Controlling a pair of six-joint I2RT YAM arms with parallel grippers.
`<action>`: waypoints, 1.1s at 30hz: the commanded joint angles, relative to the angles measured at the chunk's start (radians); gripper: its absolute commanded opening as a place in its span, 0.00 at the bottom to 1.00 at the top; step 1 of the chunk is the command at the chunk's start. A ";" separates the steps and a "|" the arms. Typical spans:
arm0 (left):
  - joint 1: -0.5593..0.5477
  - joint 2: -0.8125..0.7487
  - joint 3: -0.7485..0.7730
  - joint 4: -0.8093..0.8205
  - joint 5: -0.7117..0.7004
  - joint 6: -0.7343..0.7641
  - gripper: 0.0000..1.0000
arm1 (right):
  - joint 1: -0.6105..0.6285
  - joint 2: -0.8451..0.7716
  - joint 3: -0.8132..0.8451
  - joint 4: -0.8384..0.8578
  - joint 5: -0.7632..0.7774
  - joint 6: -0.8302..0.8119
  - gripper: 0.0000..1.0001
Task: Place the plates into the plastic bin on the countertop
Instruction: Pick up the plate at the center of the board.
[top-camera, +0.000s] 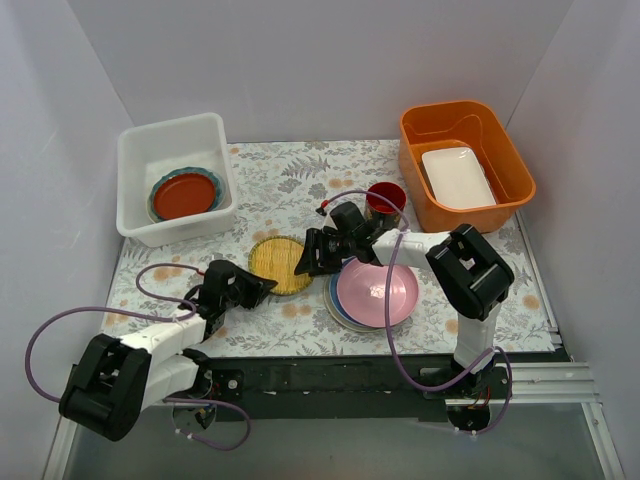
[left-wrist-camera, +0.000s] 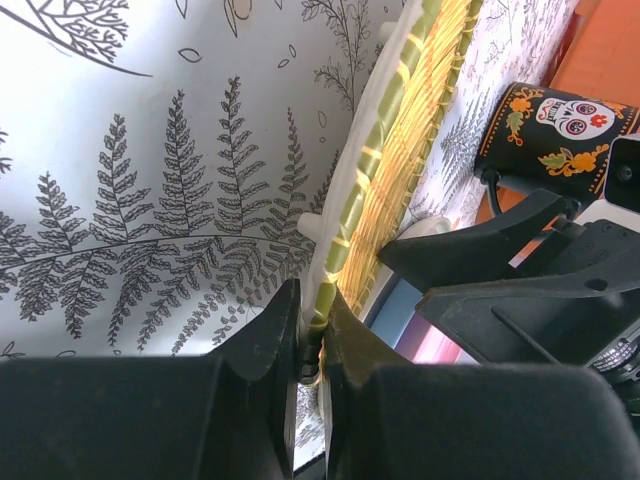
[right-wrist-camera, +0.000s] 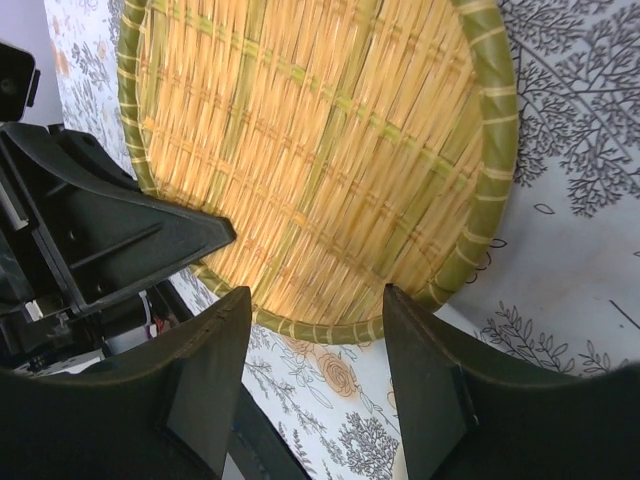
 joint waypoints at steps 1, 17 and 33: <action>0.002 -0.007 -0.050 -0.199 -0.070 0.012 0.00 | 0.008 0.013 -0.008 -0.026 -0.013 -0.022 0.63; 0.002 -0.126 0.028 -0.380 -0.096 0.034 0.00 | 0.008 0.009 0.049 -0.028 -0.039 0.001 0.64; 0.002 -0.104 0.235 -0.506 -0.102 0.148 0.00 | 0.005 -0.135 0.077 -0.138 0.004 -0.051 0.78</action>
